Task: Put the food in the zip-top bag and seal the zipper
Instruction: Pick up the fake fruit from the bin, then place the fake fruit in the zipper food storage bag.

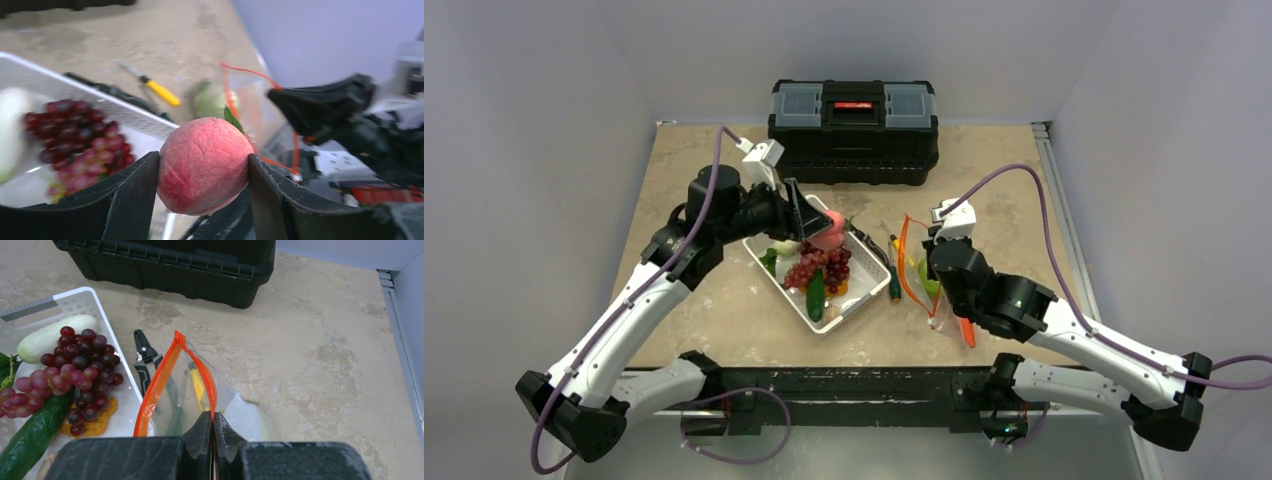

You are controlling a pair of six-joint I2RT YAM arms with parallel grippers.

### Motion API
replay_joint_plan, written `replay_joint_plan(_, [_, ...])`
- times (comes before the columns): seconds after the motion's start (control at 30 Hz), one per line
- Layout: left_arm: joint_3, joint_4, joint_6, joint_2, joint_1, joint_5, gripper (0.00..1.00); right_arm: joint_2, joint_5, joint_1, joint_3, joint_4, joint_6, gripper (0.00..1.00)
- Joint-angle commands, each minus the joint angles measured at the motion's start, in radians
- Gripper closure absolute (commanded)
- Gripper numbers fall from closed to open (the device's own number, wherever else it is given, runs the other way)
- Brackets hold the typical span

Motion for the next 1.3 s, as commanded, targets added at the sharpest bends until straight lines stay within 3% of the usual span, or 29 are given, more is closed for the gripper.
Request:
replay_joint_plan(0.0, [-0.046, 0.267, -0.17, -0.003, -0.11, 0.174, 0.87, -0.027, -0.018, -0.001, 0.002, 0.066, 0.005, 1.0])
replay_joint_plan(0.13, [-0.056, 0.347, -0.25, 0.073, -0.229, 0.072, 0.9, -0.053, -0.038, -0.001, -0.001, 0.08, 0.019, 1.0])
replay_joint_plan(0.3, [-0.016, 0.423, -0.331, 0.219, -0.283, 0.084, 0.91, -0.098, -0.054, -0.001, -0.011, 0.09, 0.042, 1.0])
replay_joint_plan(0.57, [0.101, 0.304, -0.329, 0.401, -0.359, 0.057, 0.95, -0.136, -0.091, -0.001, -0.036, 0.134, 0.07, 1.0])
replay_joint_plan(0.77, [0.117, 0.333, -0.368, 0.385, -0.395, 0.058, 0.96, -0.118, -0.095, -0.001, -0.037, 0.129, 0.071, 1.0])
replay_joint_plan(0.97, [0.118, 0.305, -0.465, 0.322, -0.398, -0.081, 0.96, -0.132, -0.111, -0.001, -0.035, 0.137, 0.08, 1.0])
replay_joint_plan(1.13, [0.137, 0.285, -0.598, 0.406, -0.401, -0.116, 1.0, -0.135, -0.132, -0.001, -0.031, 0.149, 0.116, 1.0])
replay_joint_plan(1.27, [0.155, 0.286, -0.614, 0.473, -0.415, -0.125, 1.0, -0.141, -0.137, -0.001, -0.03, 0.153, 0.166, 1.0])
